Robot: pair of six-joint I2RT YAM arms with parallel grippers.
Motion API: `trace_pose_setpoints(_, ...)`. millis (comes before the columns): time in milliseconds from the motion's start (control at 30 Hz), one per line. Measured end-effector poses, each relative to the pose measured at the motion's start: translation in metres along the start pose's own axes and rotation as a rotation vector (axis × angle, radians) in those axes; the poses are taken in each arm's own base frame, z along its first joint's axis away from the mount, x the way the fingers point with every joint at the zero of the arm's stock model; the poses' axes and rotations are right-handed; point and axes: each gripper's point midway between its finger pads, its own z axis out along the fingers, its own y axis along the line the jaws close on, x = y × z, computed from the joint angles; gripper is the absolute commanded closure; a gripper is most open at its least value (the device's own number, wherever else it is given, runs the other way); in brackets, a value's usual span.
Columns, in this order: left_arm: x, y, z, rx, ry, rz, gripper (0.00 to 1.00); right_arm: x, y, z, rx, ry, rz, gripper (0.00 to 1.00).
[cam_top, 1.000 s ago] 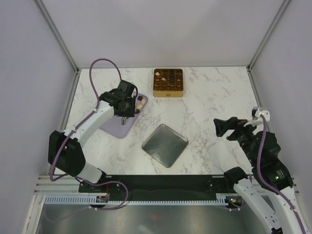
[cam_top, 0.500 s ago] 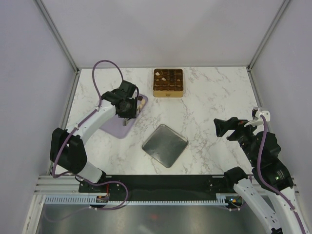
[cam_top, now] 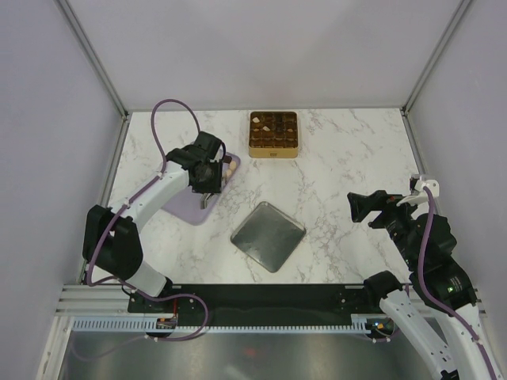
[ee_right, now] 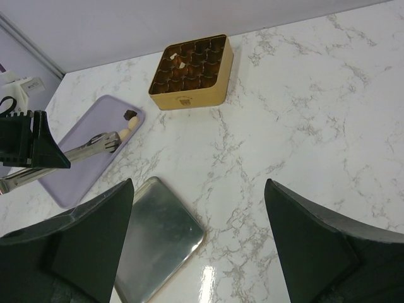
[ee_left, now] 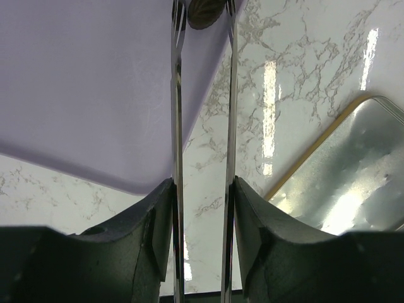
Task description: Pack the chocolate
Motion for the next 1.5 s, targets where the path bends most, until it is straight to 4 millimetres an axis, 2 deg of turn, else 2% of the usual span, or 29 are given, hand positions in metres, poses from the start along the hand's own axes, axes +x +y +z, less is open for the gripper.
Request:
trace_pose_setpoints(133,0.003,0.001,0.0,-0.005,0.012,0.0,0.58,0.0,0.0,0.0,-0.001,-0.002,0.0,0.07)
trace_pose_setpoints(333,0.005,0.002,-0.001,-0.009,0.022,0.002,0.59,-0.001,0.0,0.0,-0.002,-0.005,0.0,0.07)
trace_pose_setpoints(567,-0.008,0.003,-0.016,-0.021,0.003,-0.001,0.6,-0.001,0.0,0.0,-0.002,-0.006,0.0,0.07)
trace_pose_setpoints(700,-0.026,-0.003,-0.029,0.001,-0.037,-0.007,0.61,-0.002,0.001,0.0,-0.003,-0.007,0.001,0.07)
trace_pose_setpoints(800,-0.047,-0.012,-0.038,0.031,-0.075,-0.013,0.61,-0.001,0.001,0.0,-0.002,-0.006,0.001,0.07)
trace_pose_setpoints(1000,-0.09,-0.037,-0.04,0.087,-0.128,-0.011,0.62,0.0,0.0,0.002,0.001,0.002,-0.001,0.07)
trace_pose_setpoints(1267,-0.139,-0.073,-0.017,0.129,-0.179,0.021,0.62,0.001,0.0,0.004,0.005,0.011,-0.002,0.07)
trace_pose_setpoints(1500,-0.16,-0.09,0.014,0.141,-0.181,0.047,0.62,0.003,0.0,0.008,0.011,0.023,-0.004,0.07)
